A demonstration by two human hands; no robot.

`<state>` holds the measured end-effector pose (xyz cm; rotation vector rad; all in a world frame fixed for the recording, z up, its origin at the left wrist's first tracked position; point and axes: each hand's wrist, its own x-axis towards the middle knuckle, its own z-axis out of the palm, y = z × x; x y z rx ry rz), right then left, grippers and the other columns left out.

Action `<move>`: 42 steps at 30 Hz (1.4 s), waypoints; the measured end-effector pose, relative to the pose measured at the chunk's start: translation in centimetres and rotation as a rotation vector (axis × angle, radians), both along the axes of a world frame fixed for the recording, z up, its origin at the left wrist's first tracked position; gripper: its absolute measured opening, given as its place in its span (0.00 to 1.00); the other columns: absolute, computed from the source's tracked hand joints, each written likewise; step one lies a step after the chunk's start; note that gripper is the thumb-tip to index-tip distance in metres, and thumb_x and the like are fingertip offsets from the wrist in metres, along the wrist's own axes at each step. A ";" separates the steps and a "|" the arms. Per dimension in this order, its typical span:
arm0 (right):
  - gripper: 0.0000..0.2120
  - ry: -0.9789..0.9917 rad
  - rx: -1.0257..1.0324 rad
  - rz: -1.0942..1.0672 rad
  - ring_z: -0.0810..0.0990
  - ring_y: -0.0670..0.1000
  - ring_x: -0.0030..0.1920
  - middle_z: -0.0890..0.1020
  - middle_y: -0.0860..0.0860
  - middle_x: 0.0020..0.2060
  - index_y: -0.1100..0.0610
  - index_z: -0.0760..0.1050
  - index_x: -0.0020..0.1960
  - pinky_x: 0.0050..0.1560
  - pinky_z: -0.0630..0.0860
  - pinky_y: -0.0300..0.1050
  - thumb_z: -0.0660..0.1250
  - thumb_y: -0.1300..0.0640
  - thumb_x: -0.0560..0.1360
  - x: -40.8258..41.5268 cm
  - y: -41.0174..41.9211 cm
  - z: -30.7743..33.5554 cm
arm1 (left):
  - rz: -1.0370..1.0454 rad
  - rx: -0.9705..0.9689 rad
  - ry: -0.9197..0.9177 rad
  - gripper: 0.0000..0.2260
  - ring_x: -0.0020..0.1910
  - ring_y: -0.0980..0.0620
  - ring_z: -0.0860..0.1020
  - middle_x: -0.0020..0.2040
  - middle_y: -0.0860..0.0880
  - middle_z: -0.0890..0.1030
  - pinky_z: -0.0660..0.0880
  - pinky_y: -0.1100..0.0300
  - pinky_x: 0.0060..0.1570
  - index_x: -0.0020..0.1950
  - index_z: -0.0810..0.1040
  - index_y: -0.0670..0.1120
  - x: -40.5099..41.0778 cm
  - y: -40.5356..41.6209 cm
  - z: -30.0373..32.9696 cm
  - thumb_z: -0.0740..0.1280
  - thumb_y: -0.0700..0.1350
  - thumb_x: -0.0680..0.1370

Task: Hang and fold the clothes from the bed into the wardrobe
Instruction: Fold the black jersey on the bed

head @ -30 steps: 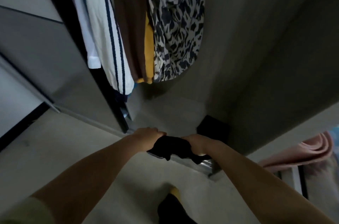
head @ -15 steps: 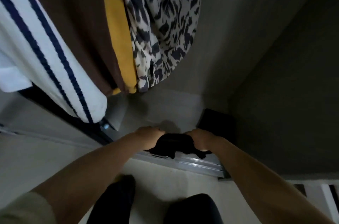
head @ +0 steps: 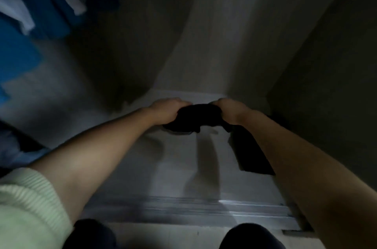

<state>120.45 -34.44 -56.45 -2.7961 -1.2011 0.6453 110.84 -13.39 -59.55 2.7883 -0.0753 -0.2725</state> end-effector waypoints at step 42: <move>0.17 0.065 -0.077 -0.314 0.78 0.58 0.56 0.79 0.56 0.57 0.55 0.74 0.63 0.51 0.74 0.47 0.57 0.48 0.80 -3.3 -5.0 -4.9 | 0.150 -0.115 0.120 0.18 0.60 0.44 0.74 0.64 0.43 0.75 0.73 0.50 0.57 0.70 0.69 0.45 0.6 -10.8 -2.1 0.57 0.47 0.81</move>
